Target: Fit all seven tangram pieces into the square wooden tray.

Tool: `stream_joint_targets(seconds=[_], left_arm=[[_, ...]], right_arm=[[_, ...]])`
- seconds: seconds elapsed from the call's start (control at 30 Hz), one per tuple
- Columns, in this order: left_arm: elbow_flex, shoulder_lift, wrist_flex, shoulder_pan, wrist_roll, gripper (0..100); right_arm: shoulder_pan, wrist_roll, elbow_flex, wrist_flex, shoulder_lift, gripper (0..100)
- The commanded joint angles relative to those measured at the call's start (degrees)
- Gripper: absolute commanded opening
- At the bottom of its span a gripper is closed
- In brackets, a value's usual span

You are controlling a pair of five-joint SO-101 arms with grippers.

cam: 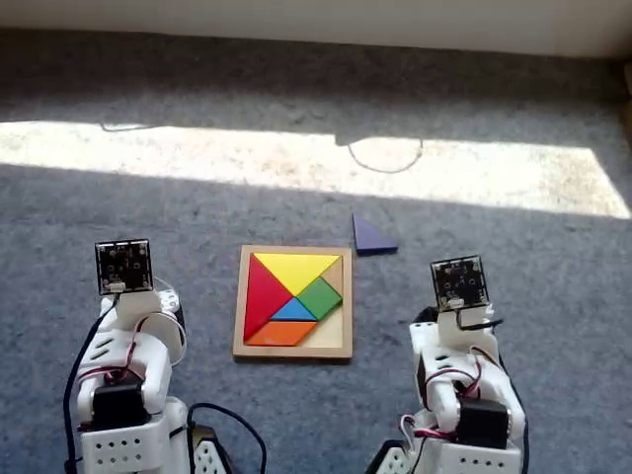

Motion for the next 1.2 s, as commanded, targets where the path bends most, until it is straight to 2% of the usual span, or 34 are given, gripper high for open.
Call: stream_joint_targets(seconds=[0.0, 0.17, 0.3, 0.43, 0.57, 0.77, 1.03, 1.17], left_arm=[[1.63, -2.59, 0.09, -0.48, -0.44, 1], [3.56, -2.59, -0.26, -0.48, -0.44, 1], [6.9, -2.24, -3.78, -0.48, -0.44, 1], [6.73, -2.42, -3.96, -0.4, -0.44, 1], [6.73, -2.42, -3.96, -0.31, -0.44, 1], [6.73, -2.42, -3.96, -0.4, -0.44, 1], [6.73, -2.42, -3.96, -0.4, -0.44, 1], [6.73, -2.42, -3.96, -0.4, -0.44, 1]], right_arm=[[-0.92, 0.0, -17.27, 2.07, 12.0, 0.5], [-6.73, -0.35, -33.8, 4.53, 36.97, 0.7], [-10.77, -0.44, -43.65, 3.91, 54.29, 1.2], [-14.11, -0.62, -51.74, 3.82, 68.09, 11.5], [-17.89, -5.19, -58.77, 3.82, 78.9, 19.7], [-22.29, -5.63, -66.15, -2.59, 92.18, 20.3], [-22.37, -5.19, -67.3, -16.48, 106.07, 20.3], [-22.2, -2.99, -67.3, -19.21, 109.85, 20.3]])
